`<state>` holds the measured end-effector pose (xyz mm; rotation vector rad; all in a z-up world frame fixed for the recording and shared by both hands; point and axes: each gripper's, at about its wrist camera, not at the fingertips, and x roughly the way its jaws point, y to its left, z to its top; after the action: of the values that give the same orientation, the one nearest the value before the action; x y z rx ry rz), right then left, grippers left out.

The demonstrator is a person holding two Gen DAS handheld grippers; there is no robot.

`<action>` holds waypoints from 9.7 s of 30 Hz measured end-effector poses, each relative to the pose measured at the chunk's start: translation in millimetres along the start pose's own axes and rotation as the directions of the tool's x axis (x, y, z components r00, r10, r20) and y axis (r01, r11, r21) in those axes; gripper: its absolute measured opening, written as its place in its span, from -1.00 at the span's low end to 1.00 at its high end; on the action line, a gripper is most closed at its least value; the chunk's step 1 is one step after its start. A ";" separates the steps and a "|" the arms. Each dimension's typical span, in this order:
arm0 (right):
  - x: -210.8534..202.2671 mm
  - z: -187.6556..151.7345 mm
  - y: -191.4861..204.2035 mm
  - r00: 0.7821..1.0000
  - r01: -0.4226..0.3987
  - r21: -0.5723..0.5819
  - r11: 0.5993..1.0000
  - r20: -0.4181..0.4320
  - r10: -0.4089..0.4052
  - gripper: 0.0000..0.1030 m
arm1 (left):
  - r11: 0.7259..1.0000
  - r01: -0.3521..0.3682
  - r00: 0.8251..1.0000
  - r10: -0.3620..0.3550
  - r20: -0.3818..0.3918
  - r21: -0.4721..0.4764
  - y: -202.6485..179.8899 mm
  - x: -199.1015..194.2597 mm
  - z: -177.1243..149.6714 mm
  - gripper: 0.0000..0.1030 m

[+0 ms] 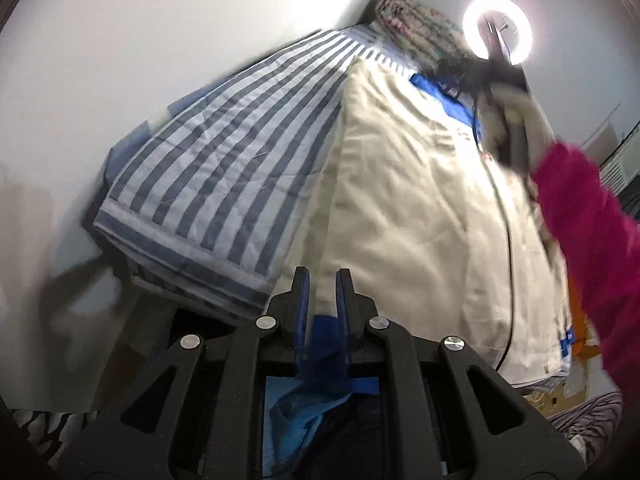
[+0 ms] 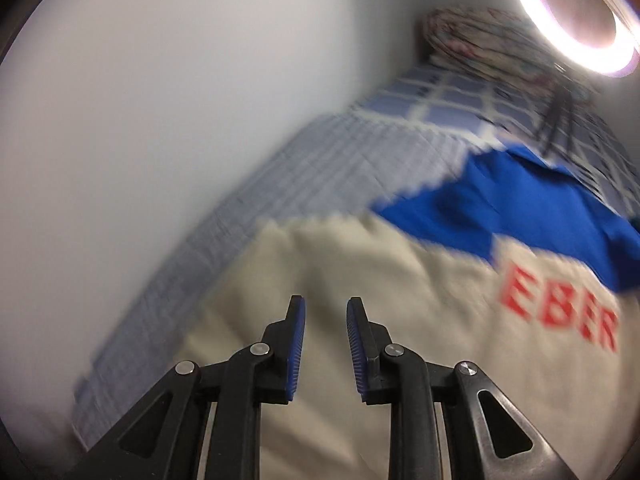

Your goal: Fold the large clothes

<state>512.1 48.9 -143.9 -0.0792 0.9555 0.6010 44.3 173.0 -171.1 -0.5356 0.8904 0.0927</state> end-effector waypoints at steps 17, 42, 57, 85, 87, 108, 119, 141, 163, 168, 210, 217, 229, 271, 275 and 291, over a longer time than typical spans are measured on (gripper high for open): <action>17.9 -67.9 25.3 0.993 -0.006 -0.040 0.999 -0.117 0.001 -0.54 | 0.985 0.033 0.998 -0.041 -0.046 -0.171 39.1 24.2 10.4 -0.46; -62.8 -189.7 118.1 0.944 -0.298 -0.175 0.938 -0.196 0.263 -0.53 | 0.990 0.108 0.977 -0.122 -0.177 -0.086 10.7 26.8 -15.6 -0.92; -57.4 -206.5 128.4 0.949 -0.285 -0.191 0.939 -0.195 0.248 -0.50 | 0.993 0.056 0.994 -0.066 -0.092 -0.100 33.3 27.3 26.4 0.14; 28.7 -120.8 123.2 0.937 -0.267 0.078 0.961 -0.212 0.277 -0.42 | 0.991 0.133 0.983 -0.132 -0.126 0.001 -6.9 41.1 34.2 -0.81; 30.8 -118.2 122.7 0.933 -0.272 0.077 0.959 -0.223 0.283 -0.41 | 0.991 0.136 0.984 -0.134 -0.120 0.009 -10.6 41.3 35.5 -0.82; 36.2 -84.6 135.4 0.942 -0.126 0.019 0.992 -0.312 0.126 -0.92 | 0.967 0.142 0.989 -0.128 -0.079 0.211 -82.2 37.2 38.5 -0.85; 1.5 -93.3 55.8 0.923 -0.328 0.238 0.914 -0.127 0.364 -0.96 | 0.977 0.188 0.980 -0.193 0.046 0.097 -50.9 -10.5 54.5 -0.81; -40.1 -202.8 -115.0 0.913 -0.373 0.688 0.623 0.152 0.378 -0.96 | 0.896 0.272 0.928 -0.148 -0.342 0.351 -183.3 86.9 -16.9 -0.81; -104.8 -264.9 -61.7 0.829 -0.406 0.469 0.784 -0.172 0.532 -0.31 | 0.959 0.283 0.889 -0.248 -0.385 0.035 -102.5 94.3 -8.5 0.03; -114.0 -278.9 -31.1 0.800 -0.458 0.425 0.781 -0.186 0.570 -0.76 | 0.962 0.260 0.886 -0.204 -0.416 0.082 -112.8 99.0 -23.0 -0.43; -301.8 -304.0 -176.0 0.982 0.062 0.357 0.932 0.147 -0.121 0.13 | 0.799 0.321 0.943 -0.221 -0.248 0.509 -266.0 33.0 25.4 0.06; -340.3 -349.4 -257.1 0.957 0.168 0.538 0.826 0.111 -0.267 0.14 | 0.755 0.350 0.932 -0.222 -0.286 0.554 -301.8 48.8 24.6 0.07; -352.4 -440.4 -363.3 0.950 0.171 0.790 0.588 0.025 -0.310 0.06 | 0.745 0.365 0.921 -0.201 -0.333 0.558 -320.2 79.5 12.9 0.07; -248.4 -335.3 -37.9 0.982 -0.180 -0.066 0.981 -0.077 0.175 -1.00 | 0.902 0.343 0.923 -0.272 -0.273 0.262 -259.7 87.7 61.8 0.07; -220.5 -354.8 -19.4 0.965 -0.201 -0.165 0.966 -0.203 0.166 -1.00 | 0.909 0.330 0.921 -0.251 -0.297 0.256 -252.9 95.0 55.8 0.07; -304.5 -310.6 -114.5 0.923 -0.374 0.052 0.926 0.116 0.366 -0.29 | 0.883 0.393 0.855 -0.247 -0.456 0.258 -286.7 140.6 3.8 0.07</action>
<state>210.0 -282.5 -109.4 0.2027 0.8956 0.9098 220.6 -93.0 -159.6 -0.3728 1.1851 -0.5004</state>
